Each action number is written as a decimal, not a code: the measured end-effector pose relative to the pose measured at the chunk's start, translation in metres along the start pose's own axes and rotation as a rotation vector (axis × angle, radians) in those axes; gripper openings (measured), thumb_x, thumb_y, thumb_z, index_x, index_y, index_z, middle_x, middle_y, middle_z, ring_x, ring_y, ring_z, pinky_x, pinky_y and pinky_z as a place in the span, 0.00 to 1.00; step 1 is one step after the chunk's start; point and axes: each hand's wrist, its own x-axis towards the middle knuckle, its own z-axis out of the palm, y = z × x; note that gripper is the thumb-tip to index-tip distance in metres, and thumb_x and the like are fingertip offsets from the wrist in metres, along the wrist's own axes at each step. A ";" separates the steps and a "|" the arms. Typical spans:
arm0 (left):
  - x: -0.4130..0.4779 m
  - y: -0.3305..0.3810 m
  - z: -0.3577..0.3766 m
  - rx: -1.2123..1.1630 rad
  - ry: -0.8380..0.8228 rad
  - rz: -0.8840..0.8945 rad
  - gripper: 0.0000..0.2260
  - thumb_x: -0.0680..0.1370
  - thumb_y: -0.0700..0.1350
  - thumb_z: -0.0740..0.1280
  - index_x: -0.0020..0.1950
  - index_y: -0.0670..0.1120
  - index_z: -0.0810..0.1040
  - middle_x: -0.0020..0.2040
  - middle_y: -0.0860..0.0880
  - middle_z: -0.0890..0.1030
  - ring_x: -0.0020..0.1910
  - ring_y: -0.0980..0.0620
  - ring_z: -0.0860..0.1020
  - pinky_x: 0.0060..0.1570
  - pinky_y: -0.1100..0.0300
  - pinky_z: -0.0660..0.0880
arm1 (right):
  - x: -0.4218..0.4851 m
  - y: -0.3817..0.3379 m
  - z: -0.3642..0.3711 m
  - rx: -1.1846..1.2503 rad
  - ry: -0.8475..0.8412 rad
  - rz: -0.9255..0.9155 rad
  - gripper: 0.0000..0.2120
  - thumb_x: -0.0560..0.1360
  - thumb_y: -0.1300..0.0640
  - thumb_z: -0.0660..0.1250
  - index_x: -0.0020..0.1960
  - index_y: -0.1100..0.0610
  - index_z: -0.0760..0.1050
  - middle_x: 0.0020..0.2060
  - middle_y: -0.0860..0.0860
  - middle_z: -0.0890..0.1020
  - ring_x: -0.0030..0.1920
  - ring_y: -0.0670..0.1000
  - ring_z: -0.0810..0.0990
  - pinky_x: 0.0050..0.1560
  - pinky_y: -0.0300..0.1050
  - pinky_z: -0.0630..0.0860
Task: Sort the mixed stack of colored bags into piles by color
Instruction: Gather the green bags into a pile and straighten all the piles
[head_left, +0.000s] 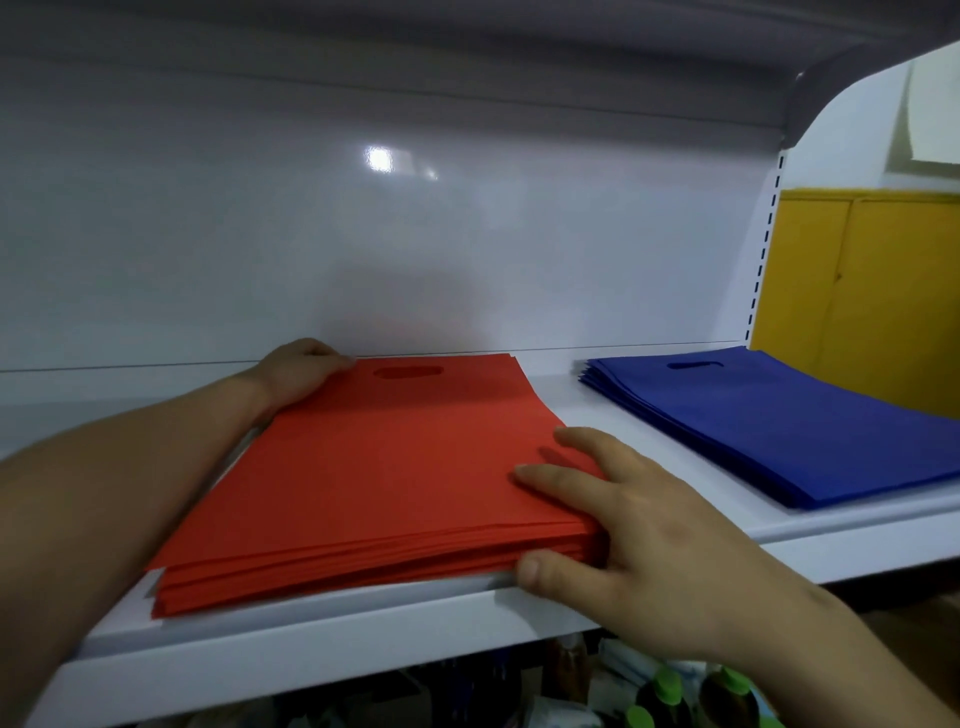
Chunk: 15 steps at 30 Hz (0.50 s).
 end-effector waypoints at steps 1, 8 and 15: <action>-0.001 0.001 0.000 -0.021 -0.003 0.000 0.14 0.76 0.53 0.68 0.57 0.46 0.78 0.53 0.47 0.78 0.50 0.49 0.77 0.51 0.57 0.72 | 0.000 -0.001 0.000 -0.009 -0.006 0.012 0.50 0.54 0.17 0.36 0.73 0.32 0.55 0.74 0.37 0.51 0.73 0.39 0.54 0.70 0.34 0.52; -0.005 0.001 -0.003 -0.055 0.071 0.075 0.13 0.74 0.45 0.71 0.58 0.45 0.79 0.53 0.47 0.79 0.47 0.52 0.76 0.43 0.63 0.70 | 0.002 0.000 0.004 -0.020 0.030 -0.022 0.51 0.54 0.16 0.32 0.72 0.33 0.58 0.73 0.38 0.55 0.72 0.38 0.55 0.68 0.31 0.52; -0.008 0.004 0.001 -0.160 0.004 0.032 0.09 0.75 0.48 0.69 0.53 0.48 0.81 0.52 0.48 0.80 0.44 0.55 0.78 0.49 0.61 0.71 | 0.000 -0.001 0.001 -0.010 0.012 -0.029 0.49 0.56 0.18 0.38 0.72 0.34 0.59 0.73 0.37 0.57 0.70 0.38 0.59 0.64 0.27 0.52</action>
